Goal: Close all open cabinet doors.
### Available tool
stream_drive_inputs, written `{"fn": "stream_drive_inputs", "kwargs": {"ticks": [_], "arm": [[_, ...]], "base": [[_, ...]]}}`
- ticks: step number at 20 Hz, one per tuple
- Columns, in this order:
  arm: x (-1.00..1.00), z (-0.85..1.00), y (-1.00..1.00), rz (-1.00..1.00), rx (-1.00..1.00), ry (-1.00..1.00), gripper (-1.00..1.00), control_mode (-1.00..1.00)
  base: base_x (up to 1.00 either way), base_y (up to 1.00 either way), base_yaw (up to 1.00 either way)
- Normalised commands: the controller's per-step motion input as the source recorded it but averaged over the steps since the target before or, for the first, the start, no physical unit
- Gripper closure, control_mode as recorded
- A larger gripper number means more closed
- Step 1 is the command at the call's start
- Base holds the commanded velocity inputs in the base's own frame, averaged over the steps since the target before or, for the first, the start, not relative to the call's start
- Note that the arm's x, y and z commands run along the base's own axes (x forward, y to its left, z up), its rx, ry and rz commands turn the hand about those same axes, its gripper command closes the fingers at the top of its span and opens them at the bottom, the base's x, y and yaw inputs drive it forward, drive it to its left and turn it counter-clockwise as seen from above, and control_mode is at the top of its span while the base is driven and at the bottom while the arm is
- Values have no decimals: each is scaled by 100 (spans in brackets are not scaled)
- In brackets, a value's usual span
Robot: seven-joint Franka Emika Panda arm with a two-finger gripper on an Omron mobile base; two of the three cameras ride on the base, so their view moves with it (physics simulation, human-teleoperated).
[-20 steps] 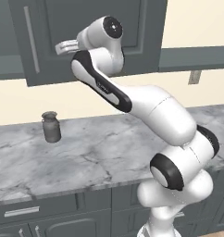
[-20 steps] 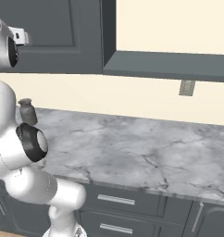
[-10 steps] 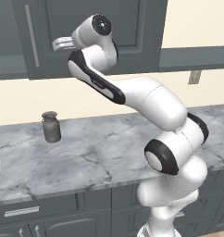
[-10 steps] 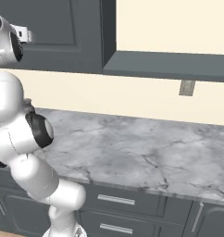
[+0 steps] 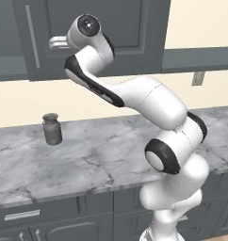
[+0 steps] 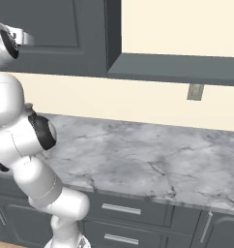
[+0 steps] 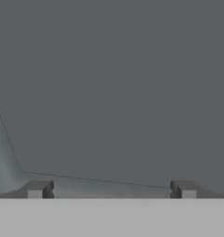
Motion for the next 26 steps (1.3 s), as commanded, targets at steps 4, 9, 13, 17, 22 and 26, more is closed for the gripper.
{"fn": "stream_drive_inputs", "kwargs": {"ticks": [4,9,13,17,22,26], "arm": [[26,-32,0,-13,-3,0,-100,-100],[-63,-30,-3,-8,0,1,-100,-100],[-100,-27,-13,-10,3,0,-100,-100],[-100,-21,-21,-11,2,0,-100,-100],[-100,-50,-54,-13,2,0,-100,-100],[-90,-81,-93,-8,1,2,-100,-100]], "base": [[0,0,0],[0,0,0],[0,0,0],[0,0,0],[0,0,0],[0,0,0]]}}
